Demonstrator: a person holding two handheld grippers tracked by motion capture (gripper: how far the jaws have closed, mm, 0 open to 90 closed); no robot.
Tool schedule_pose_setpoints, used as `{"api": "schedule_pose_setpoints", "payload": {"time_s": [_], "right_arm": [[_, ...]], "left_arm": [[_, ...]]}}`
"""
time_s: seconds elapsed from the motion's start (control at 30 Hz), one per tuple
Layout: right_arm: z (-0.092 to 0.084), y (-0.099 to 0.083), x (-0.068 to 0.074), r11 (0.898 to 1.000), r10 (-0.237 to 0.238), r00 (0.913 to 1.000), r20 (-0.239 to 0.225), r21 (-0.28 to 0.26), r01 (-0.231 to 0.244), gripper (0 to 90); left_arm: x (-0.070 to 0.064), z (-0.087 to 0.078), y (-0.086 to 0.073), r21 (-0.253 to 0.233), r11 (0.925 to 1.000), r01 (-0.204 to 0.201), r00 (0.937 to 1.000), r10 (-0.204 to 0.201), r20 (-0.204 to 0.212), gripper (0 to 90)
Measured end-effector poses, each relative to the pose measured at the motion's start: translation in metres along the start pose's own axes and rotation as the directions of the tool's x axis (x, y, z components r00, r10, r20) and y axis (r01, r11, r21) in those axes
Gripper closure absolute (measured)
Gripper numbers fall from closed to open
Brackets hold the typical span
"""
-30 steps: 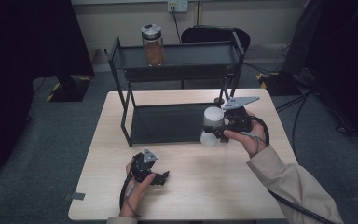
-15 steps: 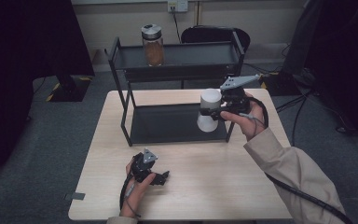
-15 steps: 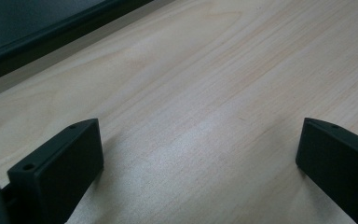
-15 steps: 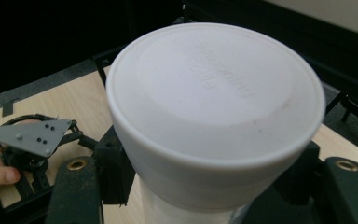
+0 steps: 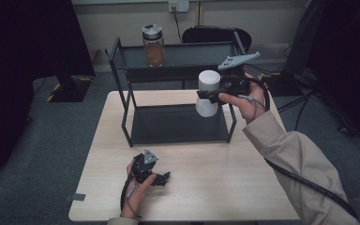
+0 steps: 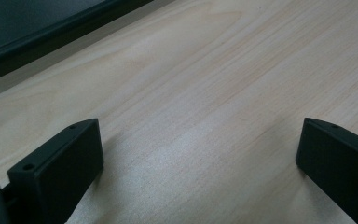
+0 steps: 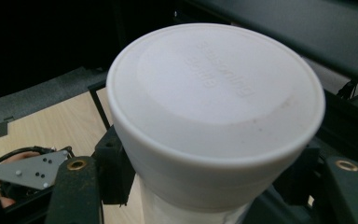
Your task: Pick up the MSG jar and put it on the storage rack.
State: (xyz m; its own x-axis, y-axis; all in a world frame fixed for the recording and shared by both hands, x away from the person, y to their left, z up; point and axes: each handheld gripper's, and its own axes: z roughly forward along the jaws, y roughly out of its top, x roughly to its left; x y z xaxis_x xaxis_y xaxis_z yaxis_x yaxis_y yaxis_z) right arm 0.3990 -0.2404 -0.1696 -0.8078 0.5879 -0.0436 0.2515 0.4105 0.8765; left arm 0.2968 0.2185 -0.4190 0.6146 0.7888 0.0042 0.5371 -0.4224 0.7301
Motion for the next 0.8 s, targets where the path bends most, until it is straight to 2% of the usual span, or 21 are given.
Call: {"api": "schedule_pose_setpoints", "payload": {"time_s": [0.53,0.8], "right_arm": [[-0.006,0.045,0.002,1.000,-0.004,0.9997,0.024,-0.026,0.005,34.7],[-0.007,0.061,0.000,1.000,0.000,0.9994,0.034,-0.030,0.001,34.7]], "left_arm": [[0.000,0.000,0.000,0.000,1.0000,0.000,1.0000,0.000,0.000,0.0],[0.000,0.000,0.000,0.000,1.0000,0.000,1.0000,0.000,0.000,0.0]]}}
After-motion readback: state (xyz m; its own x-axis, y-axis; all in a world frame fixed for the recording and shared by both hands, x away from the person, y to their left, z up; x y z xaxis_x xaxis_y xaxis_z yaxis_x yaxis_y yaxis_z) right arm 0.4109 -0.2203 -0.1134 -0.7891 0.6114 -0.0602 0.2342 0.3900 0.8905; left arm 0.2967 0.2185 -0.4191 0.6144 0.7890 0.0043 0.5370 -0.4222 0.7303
